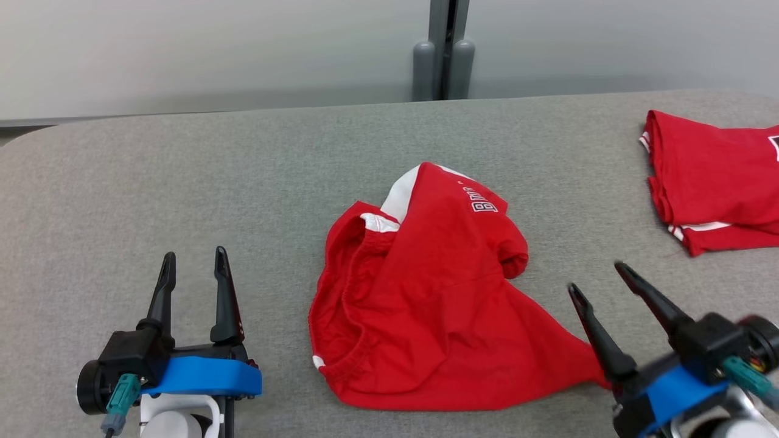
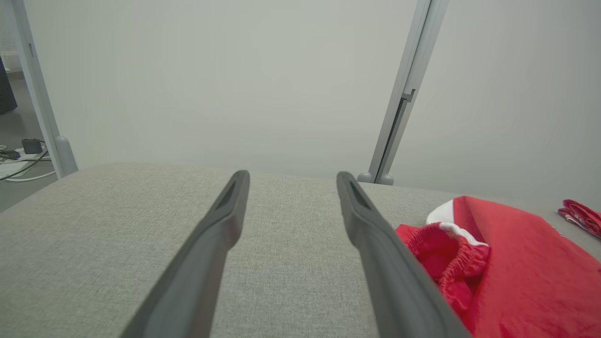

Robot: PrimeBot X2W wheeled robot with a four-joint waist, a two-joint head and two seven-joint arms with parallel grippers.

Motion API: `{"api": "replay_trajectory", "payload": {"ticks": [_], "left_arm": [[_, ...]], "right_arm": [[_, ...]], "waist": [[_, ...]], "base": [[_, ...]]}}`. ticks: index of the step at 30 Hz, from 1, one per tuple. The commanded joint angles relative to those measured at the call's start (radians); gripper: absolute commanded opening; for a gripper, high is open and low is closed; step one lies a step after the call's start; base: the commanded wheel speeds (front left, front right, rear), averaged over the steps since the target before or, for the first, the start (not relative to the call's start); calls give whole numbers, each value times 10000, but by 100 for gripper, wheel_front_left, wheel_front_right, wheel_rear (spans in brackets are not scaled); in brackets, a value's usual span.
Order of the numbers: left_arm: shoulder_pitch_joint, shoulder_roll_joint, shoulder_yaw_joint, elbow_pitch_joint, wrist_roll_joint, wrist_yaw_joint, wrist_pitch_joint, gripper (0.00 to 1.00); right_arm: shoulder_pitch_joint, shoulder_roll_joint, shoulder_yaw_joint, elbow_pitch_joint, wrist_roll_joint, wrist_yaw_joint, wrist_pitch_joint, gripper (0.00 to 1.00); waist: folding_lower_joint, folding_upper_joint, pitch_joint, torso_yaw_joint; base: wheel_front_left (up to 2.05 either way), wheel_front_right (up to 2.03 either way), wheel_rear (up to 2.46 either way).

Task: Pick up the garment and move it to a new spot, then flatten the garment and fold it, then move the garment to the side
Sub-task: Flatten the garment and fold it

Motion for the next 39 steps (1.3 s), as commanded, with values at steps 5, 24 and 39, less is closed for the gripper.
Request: {"api": "replay_trajectory", "payload": {"ticks": [5, 24, 39], "left_arm": [[-336, -7, -69, 35, 33, -26, -47, 100], [-1038, -9, -881, 180, -385, 97, -47, 100], [-1310, -11, -1437, 363, -549, 83, -47, 100]], "right_arm": [[-1162, -86, 727, 825, -38, 1, 54, 100], [-3583, 418, 1992, 6032, 449, 1, -828, 0], [-6609, 558, 1621, 8531, 580, 1, -1406, 0]], "waist": [[0, 0, 220, 397], [0, 0, 792, 1647], [0, 0, 801, 2041]], "base": [[0, 0, 0], [0, 0, 0], [0, 0, 0]]}}
